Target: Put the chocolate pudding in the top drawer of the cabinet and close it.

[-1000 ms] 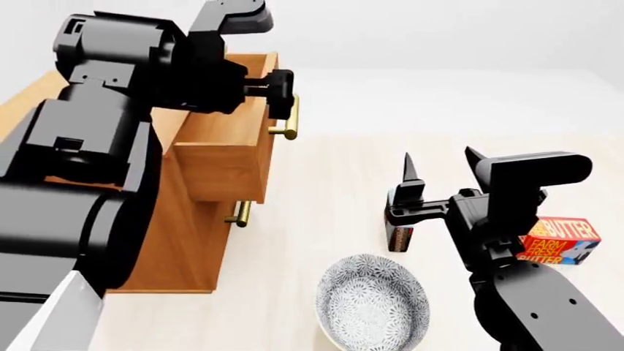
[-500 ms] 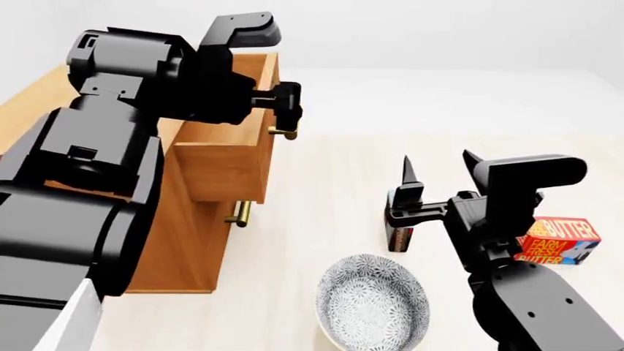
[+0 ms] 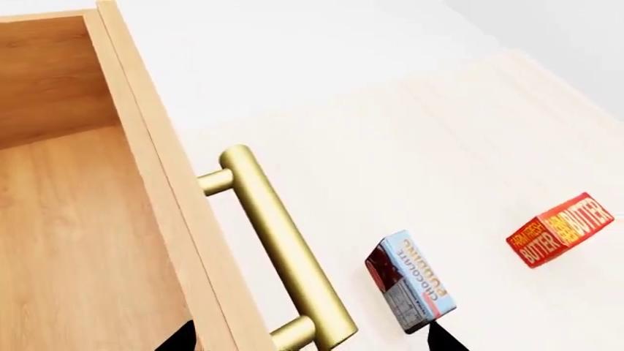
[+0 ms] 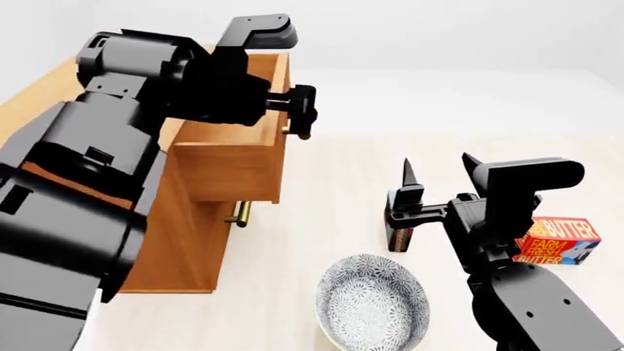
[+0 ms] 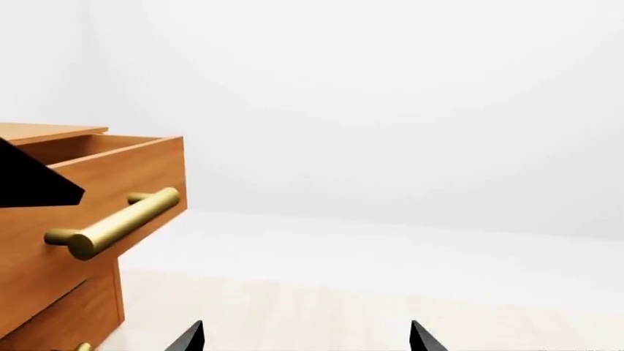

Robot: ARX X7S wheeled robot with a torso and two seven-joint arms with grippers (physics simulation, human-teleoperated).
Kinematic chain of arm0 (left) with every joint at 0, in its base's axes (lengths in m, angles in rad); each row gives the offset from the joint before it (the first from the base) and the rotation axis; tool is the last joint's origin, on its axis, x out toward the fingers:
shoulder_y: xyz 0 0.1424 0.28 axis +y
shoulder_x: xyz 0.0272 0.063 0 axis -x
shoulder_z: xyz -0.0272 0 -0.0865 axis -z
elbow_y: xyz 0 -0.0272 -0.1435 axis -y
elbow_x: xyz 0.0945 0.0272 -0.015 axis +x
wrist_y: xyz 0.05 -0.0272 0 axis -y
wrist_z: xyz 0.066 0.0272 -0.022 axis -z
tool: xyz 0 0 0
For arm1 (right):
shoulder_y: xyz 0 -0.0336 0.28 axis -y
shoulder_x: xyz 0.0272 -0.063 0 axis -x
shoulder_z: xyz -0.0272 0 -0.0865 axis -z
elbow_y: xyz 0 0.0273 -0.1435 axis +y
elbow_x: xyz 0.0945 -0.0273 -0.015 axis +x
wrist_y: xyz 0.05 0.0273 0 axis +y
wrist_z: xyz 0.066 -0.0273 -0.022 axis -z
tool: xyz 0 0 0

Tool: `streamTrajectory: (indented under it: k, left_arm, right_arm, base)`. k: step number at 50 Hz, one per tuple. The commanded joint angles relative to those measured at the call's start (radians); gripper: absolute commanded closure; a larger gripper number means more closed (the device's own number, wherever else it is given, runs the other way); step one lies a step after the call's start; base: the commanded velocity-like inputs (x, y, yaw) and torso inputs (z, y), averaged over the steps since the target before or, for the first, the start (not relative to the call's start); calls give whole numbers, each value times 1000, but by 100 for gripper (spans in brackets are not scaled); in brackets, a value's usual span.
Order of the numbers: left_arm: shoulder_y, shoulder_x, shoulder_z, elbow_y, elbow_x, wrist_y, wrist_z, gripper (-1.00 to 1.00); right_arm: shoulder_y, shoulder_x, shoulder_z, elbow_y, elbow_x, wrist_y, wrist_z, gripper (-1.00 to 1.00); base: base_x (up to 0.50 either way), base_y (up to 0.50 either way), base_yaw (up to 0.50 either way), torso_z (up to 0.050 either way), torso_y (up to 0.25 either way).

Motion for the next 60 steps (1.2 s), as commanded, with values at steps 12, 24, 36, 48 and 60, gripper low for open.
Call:
streamTrajectory:
  k: [12, 24, 36, 48, 60]
  left_arm:
    - [-41, 7, 630, 46, -772, 117, -62, -100]
    - [-66, 7, 816, 113, -1012, 174, -72, -100]
    - [-77, 7, 859, 166, -1116, 195, -100, -100]
    - [-79, 7, 863, 206, -1149, 196, -110, -100]
    - [-101, 7, 862, 259, -1229, 206, -103, -100]
  right_arm:
    - [-10, 5, 5, 24, 7, -27, -10, -100]
    - [-13, 8, 6, 27, 13, -32, -10, -100]
    - [-14, 8, 10, 37, 19, -41, -12, -100]
    - [-14, 8, 7, 29, 26, -38, -8, -100]
    - [-17, 10, 4, 28, 28, -42, -6, -100]
  base:
    - [0, 0, 0, 0, 0]
    - [0, 0, 0, 0, 0]
    - [0, 0, 0, 0, 0]
    - [0, 0, 0, 0, 0]
    - [0, 0, 0, 0, 1]
